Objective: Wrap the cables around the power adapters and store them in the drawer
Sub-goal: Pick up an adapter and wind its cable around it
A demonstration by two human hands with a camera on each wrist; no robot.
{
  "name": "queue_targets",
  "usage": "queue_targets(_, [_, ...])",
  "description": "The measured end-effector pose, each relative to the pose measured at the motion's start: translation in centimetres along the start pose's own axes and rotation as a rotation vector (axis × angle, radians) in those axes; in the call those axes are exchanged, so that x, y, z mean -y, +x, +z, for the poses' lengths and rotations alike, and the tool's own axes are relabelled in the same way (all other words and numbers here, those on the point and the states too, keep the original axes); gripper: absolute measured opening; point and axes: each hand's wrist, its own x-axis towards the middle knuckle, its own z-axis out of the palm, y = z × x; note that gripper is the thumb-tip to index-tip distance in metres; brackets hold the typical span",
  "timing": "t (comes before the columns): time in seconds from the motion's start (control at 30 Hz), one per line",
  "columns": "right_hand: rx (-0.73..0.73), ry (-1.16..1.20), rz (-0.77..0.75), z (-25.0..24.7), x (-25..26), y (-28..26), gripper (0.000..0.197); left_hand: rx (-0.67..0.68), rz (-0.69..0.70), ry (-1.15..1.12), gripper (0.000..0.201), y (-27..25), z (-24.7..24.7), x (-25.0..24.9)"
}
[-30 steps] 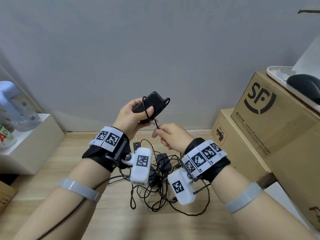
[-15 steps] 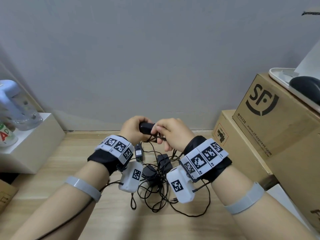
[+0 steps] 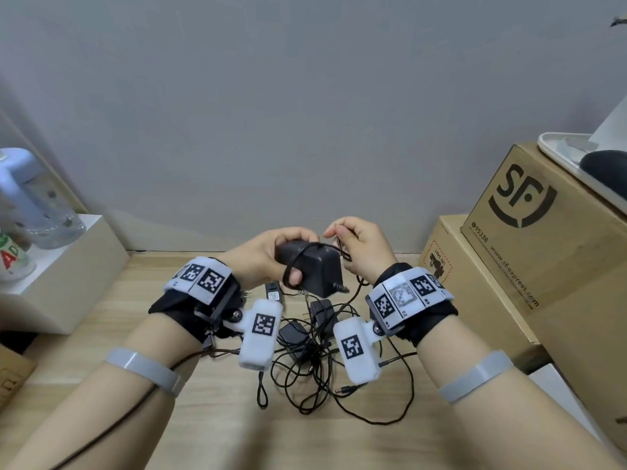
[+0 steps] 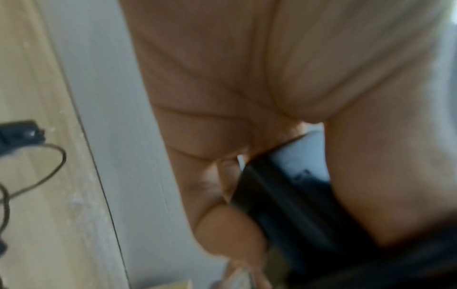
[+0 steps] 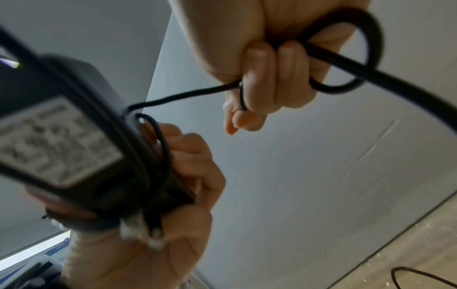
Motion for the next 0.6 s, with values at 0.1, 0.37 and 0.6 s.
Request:
queue_targets(0.1, [0.020,-0.016,0.024,0.5,-0.8,0.0,0.034,-0.062,0.106,-0.119,0.066,0.1,0.0,0.3])
queue_targets(0.37, [0.005,-0.139,0.043,1.3,-2.4,0.2,0.030,-0.198,0.048,-0.347,0.063,0.8,1.1,0.9])
queue_targets(0.6, [-0.002,-0.268,0.205,-0.9,-6.8,1.0,0.030,-0.403,0.125,-0.557,0.062,0.3,-0.6,0.9])
